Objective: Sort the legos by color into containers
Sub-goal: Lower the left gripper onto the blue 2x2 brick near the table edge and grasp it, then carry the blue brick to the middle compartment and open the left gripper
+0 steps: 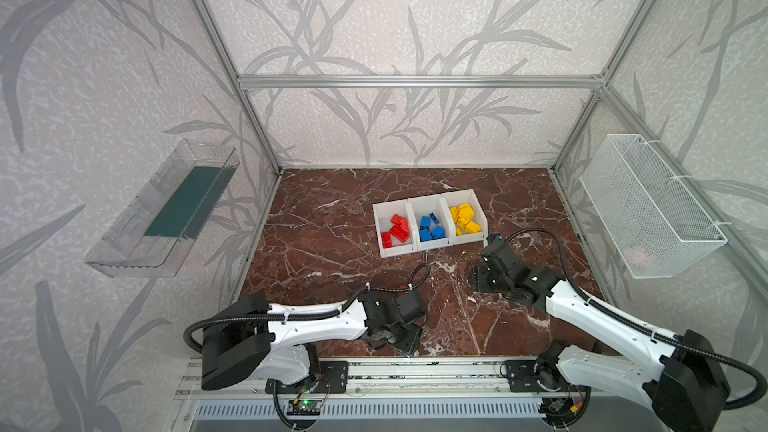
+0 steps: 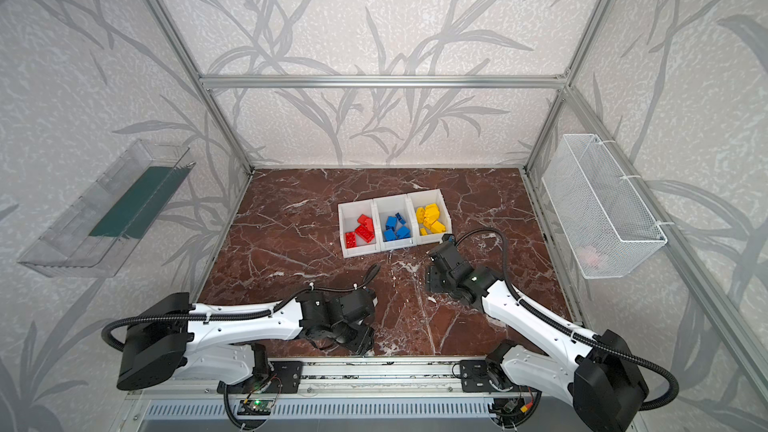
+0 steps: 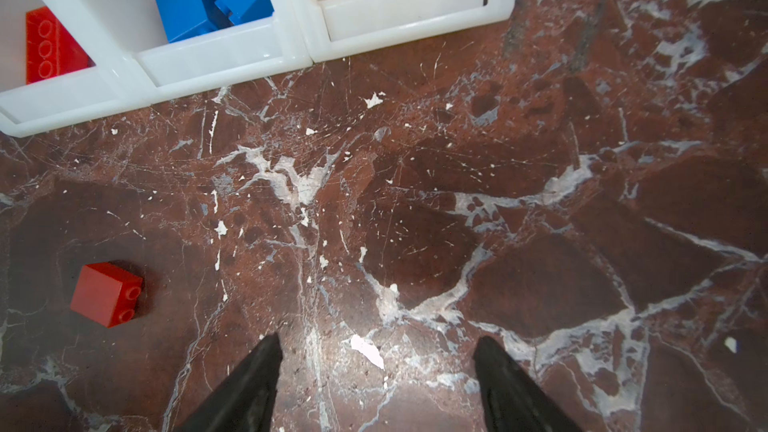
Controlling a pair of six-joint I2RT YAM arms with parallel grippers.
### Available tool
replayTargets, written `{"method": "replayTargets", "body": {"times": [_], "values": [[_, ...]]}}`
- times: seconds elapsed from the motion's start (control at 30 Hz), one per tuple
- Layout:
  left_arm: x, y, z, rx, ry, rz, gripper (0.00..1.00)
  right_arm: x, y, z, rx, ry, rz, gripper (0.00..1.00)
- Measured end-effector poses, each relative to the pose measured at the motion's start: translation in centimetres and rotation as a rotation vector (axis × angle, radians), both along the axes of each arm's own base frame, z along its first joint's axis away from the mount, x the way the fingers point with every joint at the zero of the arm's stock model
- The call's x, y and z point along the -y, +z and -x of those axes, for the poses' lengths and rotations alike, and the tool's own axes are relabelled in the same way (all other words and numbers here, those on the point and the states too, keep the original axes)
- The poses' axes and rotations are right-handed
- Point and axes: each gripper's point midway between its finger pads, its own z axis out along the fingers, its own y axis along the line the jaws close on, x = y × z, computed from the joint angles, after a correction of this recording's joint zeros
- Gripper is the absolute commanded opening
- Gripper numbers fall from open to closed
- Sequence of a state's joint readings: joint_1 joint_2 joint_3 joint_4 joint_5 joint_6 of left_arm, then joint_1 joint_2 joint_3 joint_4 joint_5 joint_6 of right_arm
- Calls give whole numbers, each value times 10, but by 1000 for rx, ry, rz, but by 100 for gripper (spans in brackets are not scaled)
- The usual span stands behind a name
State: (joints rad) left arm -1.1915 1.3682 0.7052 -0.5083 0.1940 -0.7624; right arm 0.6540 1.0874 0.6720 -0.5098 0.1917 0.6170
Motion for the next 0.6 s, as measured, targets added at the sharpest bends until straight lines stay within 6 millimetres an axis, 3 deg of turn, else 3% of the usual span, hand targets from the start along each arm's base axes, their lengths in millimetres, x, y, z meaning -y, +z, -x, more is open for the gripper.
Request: {"method": "replayTargets", "body": {"times": [0.4,0.6], "values": [[-3,-13,9,-44,-24,-90,44,14,-6,2,6,-38,-6,75],[2,-11,7,-43,-35,-95,31,23,-8,4,7,-63,-15,75]]}}
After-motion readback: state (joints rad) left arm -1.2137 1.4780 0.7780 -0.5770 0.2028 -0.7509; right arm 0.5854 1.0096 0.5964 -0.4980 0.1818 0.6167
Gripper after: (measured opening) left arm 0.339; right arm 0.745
